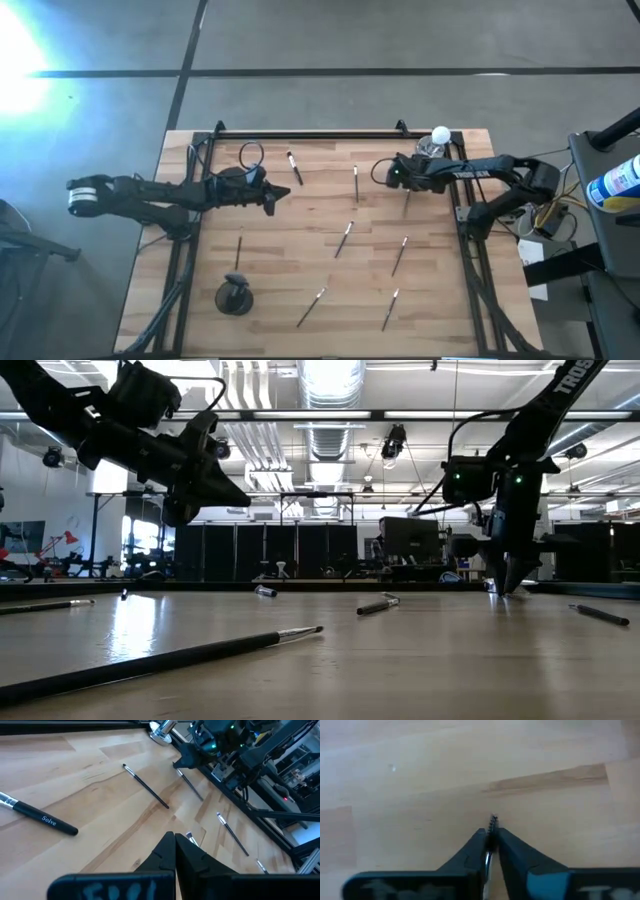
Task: Pick & Place Makeup Brushes
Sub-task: Put the eyebrow brush into the holder
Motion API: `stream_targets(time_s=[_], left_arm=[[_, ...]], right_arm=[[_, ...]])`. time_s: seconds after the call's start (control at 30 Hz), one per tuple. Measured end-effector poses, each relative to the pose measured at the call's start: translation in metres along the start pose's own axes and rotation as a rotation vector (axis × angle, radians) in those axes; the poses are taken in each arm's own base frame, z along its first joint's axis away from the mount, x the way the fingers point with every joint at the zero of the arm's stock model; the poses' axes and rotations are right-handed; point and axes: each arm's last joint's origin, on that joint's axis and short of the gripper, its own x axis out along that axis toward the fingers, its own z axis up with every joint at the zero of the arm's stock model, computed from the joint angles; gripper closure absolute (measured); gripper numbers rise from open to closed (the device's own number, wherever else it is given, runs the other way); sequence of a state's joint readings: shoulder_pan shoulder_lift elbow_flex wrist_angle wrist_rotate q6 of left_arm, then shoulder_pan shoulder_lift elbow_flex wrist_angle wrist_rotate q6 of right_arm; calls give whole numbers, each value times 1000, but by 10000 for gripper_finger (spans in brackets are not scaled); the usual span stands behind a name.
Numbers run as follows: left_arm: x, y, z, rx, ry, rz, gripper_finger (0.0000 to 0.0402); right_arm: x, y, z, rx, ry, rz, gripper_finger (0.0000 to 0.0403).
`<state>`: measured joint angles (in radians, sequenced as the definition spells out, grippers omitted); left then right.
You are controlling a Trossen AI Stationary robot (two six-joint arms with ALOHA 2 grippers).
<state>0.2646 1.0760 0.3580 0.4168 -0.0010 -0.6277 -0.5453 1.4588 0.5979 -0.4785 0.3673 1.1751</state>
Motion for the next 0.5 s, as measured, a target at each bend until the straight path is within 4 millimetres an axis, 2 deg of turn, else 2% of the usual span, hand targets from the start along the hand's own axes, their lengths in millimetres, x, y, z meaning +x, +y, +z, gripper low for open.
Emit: stream_targets(time_s=[0.07,0.23,0.37,0.5], left_arm=[[0,0,0,0,0,0,401],[0,0,3,-17,-28,29,402],[1,-6,13,-106,-55,1,402],[3,-17,26,-137,-75,-52,393]], right_arm=[[-4,0,1,-5,-3,23,388],[-22,-1,6,-32,-36,107,394],[-48,-2,8,-42,-90,237,394],[-80,0,10,-41,-172,451,394]])
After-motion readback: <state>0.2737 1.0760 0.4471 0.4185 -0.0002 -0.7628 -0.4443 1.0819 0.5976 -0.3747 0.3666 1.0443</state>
